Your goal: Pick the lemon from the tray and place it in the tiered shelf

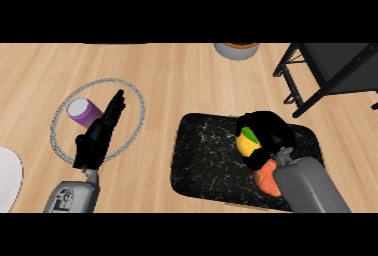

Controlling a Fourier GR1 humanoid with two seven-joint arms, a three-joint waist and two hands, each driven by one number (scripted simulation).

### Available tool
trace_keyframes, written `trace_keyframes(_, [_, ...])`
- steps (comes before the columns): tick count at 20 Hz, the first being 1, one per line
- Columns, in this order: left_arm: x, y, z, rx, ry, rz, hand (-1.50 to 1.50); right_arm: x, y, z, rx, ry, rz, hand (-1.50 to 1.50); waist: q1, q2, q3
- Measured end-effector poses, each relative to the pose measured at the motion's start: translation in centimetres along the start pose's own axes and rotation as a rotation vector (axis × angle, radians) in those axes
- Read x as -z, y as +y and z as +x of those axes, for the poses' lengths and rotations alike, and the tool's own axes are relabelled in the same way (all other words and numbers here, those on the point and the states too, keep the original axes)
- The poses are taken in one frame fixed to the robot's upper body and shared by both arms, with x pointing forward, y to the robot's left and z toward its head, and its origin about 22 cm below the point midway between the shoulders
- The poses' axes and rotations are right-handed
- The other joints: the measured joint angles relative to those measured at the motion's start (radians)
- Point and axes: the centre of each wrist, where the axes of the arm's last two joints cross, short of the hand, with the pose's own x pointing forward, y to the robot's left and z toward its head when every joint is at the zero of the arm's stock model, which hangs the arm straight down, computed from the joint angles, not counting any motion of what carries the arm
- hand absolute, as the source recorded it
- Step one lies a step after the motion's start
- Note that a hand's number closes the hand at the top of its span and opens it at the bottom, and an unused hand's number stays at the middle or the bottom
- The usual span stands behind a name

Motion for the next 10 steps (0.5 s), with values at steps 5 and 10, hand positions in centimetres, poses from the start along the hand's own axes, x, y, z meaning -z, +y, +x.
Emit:
trace_keyframes(5, [-0.1,0.7,0.4,-0.003,0.001,0.007,0.0,-1.3,0.3,-0.2,0.026,0.01,-0.032,1.5,-0.002,0.0,0.0])
trace_keyframes(10, [-0.1,0.9,-0.2,-0.003,0.004,0.01,0.0,-5.3,2.0,-0.7,0.084,0.09,-0.085,1.5,-0.011,-0.001,0.0])
